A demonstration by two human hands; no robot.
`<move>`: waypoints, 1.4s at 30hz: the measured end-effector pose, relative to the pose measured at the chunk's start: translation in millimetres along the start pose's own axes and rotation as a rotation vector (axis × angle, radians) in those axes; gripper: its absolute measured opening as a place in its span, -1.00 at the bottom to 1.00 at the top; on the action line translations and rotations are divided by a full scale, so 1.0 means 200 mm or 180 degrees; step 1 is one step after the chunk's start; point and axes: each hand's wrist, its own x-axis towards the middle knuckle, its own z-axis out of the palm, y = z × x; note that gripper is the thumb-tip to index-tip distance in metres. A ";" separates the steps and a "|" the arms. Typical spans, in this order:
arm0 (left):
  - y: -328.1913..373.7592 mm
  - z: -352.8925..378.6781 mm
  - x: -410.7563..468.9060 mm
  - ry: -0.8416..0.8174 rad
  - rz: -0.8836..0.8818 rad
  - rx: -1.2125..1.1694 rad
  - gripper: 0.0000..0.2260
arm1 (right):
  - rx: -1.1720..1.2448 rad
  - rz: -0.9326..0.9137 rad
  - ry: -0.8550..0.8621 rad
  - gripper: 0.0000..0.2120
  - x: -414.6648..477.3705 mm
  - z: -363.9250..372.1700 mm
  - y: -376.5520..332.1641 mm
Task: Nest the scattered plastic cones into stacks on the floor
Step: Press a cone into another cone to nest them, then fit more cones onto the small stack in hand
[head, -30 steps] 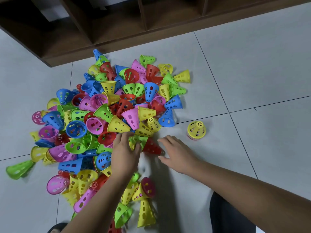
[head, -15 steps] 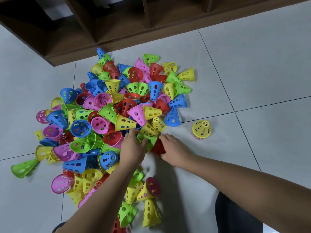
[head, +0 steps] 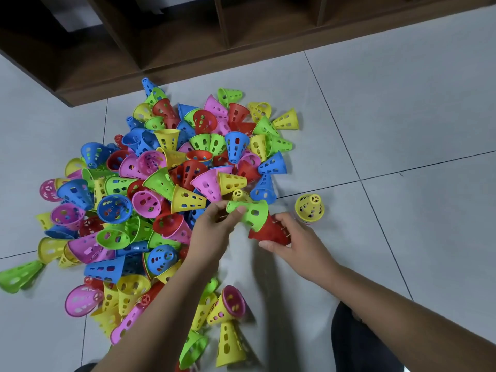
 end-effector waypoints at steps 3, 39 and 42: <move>0.05 0.04 0.01 -0.0115 0.0155 -0.0248 -0.77 | 0.0080 -0.0031 0.0268 -0.60 -0.06 -0.10 -0.03; 0.00 0.43 -0.02 -0.0316 0.1275 0.1937 -0.61 | -0.0882 0.0431 0.0553 -0.72 -0.29 -0.14 0.24; -0.11 0.24 -0.11 -0.0176 0.1073 0.2075 -0.67 | -0.0957 0.0251 0.0286 -0.74 -0.30 -0.05 0.22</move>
